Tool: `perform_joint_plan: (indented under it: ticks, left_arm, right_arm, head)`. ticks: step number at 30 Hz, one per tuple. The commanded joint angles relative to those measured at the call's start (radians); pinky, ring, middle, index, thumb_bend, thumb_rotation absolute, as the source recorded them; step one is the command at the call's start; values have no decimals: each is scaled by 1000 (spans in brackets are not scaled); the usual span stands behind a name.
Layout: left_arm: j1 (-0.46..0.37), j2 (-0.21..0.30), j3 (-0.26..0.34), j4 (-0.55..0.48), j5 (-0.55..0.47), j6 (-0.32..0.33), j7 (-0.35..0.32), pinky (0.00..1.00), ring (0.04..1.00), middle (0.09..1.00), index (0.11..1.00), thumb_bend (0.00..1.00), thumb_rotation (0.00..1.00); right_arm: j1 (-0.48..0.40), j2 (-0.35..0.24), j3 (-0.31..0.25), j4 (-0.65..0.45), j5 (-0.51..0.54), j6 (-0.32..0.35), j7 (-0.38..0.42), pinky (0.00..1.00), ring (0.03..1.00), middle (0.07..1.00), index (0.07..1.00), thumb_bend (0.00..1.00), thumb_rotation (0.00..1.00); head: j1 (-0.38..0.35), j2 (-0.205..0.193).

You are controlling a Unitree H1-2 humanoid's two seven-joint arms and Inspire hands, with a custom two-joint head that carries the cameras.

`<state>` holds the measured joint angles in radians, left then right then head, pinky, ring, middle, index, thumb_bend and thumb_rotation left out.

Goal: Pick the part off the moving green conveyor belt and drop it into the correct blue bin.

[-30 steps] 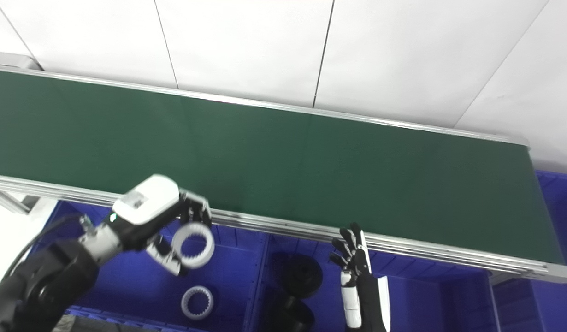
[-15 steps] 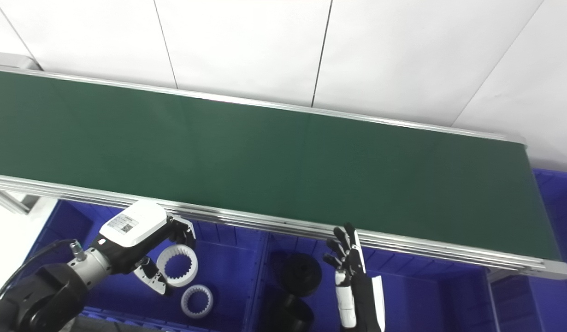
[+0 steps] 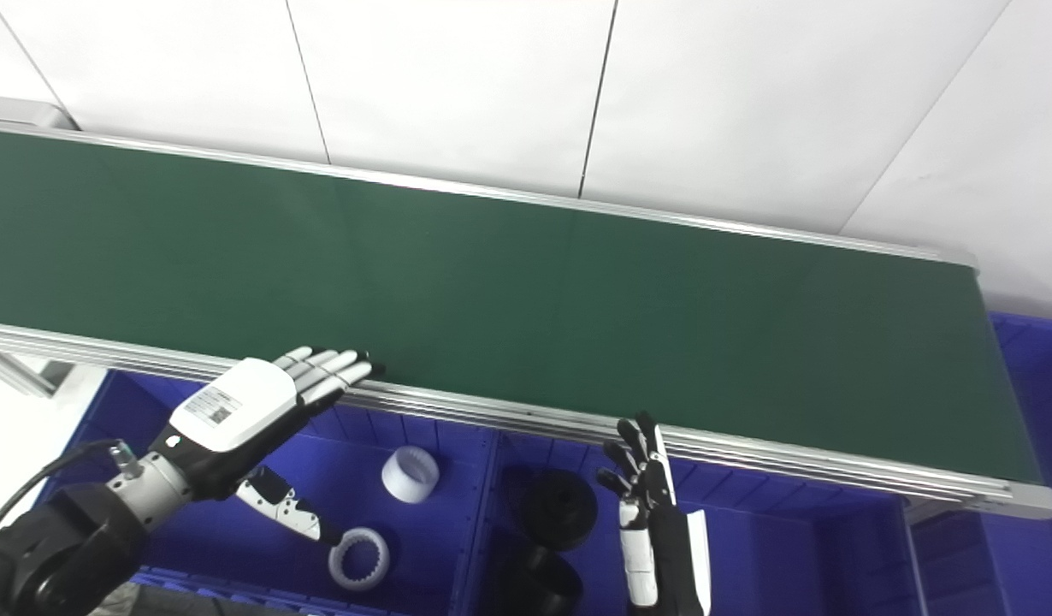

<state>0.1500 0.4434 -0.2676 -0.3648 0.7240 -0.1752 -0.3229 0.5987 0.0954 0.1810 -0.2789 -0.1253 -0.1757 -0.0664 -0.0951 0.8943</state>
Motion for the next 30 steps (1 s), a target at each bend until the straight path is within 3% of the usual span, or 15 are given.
perform_joint_plan:
  ticks: [1, 4, 5, 6, 8, 9, 10, 14, 18, 21, 25, 30]
  left_arm:
    - [22, -26, 25, -82, -120, 43, -7, 941, 956, 995, 961, 993, 548]
    - [57, -79, 63, -168, -325, 123, -20, 883, 947, 978, 957, 904, 542]
    - [70, -106, 80, -200, -430, 177, -23, 879, 946, 976, 957, 897, 538]
    - [81, -136, 98, -230, -544, 243, -24, 933, 968, 978, 961, 855, 520]
    - [107, -260, 173, -314, -854, 496, 31, 992, 996, 995, 992, 823, 615]
    - [119, -316, 212, -333, -969, 574, 69, 993, 997, 996, 994, 826, 624]
    - [126, -351, 238, -342, -1034, 619, 93, 998, 999, 999, 998, 819, 663]
    - [139, -440, 318, -262, -1098, 620, 123, 1000, 1000, 1000, 1000, 771, 726]
    - [128, -449, 344, -189, -1100, 576, 110, 1000, 1000, 1000, 1000, 744, 683]
    - [118, -425, 339, -154, -1097, 528, 94, 1000, 1000, 1000, 1000, 730, 655]
    - [107, -369, 308, -122, -1043, 460, 69, 1000, 1000, 1000, 1000, 707, 696]
    - [93, -323, 289, -96, -1000, 399, 63, 1000, 1000, 1000, 1000, 730, 709]
  right_arm:
    - [6, 17, -4, -39, -28, -25, -21, 855, 907, 941, 970, 869, 1000]
    - [9, 39, -13, -34, -47, -43, -52, 879, 920, 963, 951, 858, 1000]
    - [9, 50, -17, -27, -49, -62, -67, 881, 921, 964, 949, 854, 1000]
    - [9, 63, -23, -19, -55, -83, -86, 880, 921, 966, 941, 834, 1000]
    - [8, 103, -43, 4, -99, -130, -150, 834, 889, 935, 899, 798, 1000]
    - [8, 124, -49, 16, -122, -149, -181, 831, 887, 933, 896, 796, 1000]
    - [7, 136, -52, 24, -136, -160, -200, 833, 889, 930, 889, 785, 1000]
    - [1, 175, -49, 50, -172, -182, -259, 864, 909, 947, 919, 774, 1000]
    - [-15, 201, -27, 79, -211, -190, -309, 895, 923, 960, 930, 749, 1000]
    - [-29, 213, -4, 101, -226, -191, -331, 917, 936, 968, 938, 734, 1000]
    - [-49, 228, 15, 122, -232, -184, -350, 911, 936, 971, 951, 699, 1000]
    - [-64, 248, 21, 131, -203, -157, -365, 907, 942, 971, 942, 735, 1000]
  head:
    - [-7, 1]
    - [-58, 2]
    - [-88, 1]
    - [-94, 1]
    - [-147, -4]
    - [-192, -9]
    - [-192, -9]
    - [-287, -16]
    - [-383, -19]
    - [-481, -20]
    - [-552, -19]
    - [-583, -18]
